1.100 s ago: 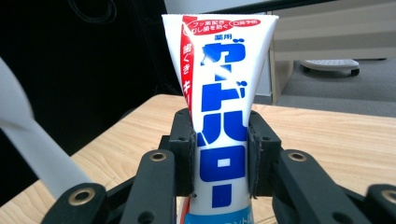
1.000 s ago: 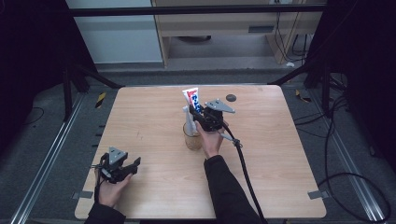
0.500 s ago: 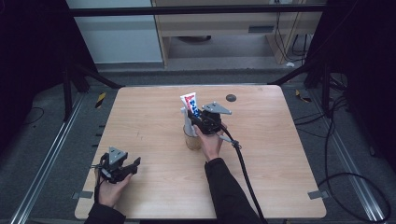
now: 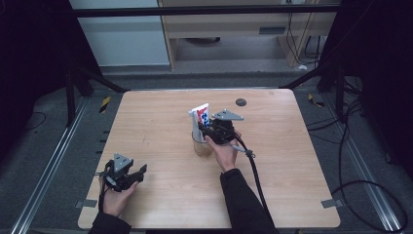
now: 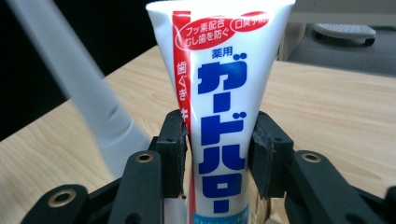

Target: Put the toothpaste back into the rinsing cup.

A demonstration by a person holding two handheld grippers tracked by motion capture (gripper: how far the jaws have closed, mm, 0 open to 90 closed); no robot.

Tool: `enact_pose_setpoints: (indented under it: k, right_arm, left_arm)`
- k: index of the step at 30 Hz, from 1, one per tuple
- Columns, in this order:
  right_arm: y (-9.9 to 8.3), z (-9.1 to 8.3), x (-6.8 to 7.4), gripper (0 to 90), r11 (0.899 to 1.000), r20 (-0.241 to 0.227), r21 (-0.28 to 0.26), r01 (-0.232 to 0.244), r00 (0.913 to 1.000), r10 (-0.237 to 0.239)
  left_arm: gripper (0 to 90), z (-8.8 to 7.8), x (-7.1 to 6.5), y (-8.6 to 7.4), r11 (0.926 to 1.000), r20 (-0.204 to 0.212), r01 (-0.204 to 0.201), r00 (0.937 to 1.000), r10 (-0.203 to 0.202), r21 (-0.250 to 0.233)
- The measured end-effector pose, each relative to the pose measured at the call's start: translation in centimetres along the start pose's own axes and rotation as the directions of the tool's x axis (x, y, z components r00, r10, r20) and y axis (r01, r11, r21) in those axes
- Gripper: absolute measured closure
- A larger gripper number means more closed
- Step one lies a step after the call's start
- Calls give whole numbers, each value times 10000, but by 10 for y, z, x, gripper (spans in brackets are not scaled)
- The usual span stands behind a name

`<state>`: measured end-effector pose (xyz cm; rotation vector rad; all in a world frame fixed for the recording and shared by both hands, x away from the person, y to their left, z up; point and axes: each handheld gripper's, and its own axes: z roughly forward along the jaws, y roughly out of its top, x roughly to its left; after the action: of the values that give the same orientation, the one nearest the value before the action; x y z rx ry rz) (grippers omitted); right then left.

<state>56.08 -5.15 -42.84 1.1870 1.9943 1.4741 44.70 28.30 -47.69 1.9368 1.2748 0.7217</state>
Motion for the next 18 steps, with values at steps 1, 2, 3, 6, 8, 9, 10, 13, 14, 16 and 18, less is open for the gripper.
enact_pose_setpoints:
  k: [1,2,3,6,8,9,10,13,14,16,18]
  right_arm:
    - [-1,-1,-1,604,9999,-34,118,52,10000,-51]
    - [-3,-2,-1,600,9996,-44,269,118,9999,-117]
    - [-4,-4,-2,599,9995,-33,277,131,9999,-130]
    - [-7,-8,-4,586,9984,5,489,300,9995,-300]
    - [-8,-10,-4,555,9974,-26,628,365,9993,-364]
    - [-8,-11,-3,539,9969,-60,675,395,9992,-391]
    - [-8,-13,-2,511,9960,-87,759,477,9988,-472]
    - [-4,-21,0,492,9962,136,456,743,9971,-750]
    - [-1,-24,0,482,9963,88,431,748,9971,-752]
    - [3,-32,0,434,9944,201,625,850,9961,-864]
    - [4,-41,-1,412,9916,331,824,998,9941,-1028]
  left_arm:
    - [423,0,0,0,10000,-4,7,10000,-7,-1]
    - [423,1,0,0,10000,-2,14,10000,-14,3]
    - [423,1,0,0,10000,-3,13,10000,-13,9]
    - [422,1,0,0,10000,-7,7,10000,-7,16]
    - [422,1,0,0,10000,-8,-5,10000,5,28]
    - [423,1,0,0,10000,-9,-6,10000,6,27]
    - [422,1,-1,0,10000,-8,-6,10000,6,33]
    - [422,1,-1,0,10000,1,-27,10000,27,36]
    - [422,1,-1,0,10000,9,-25,10000,25,46]
    - [421,1,-1,0,10000,25,-30,10000,30,72]
    - [421,1,-1,0,10000,39,-38,10000,38,76]
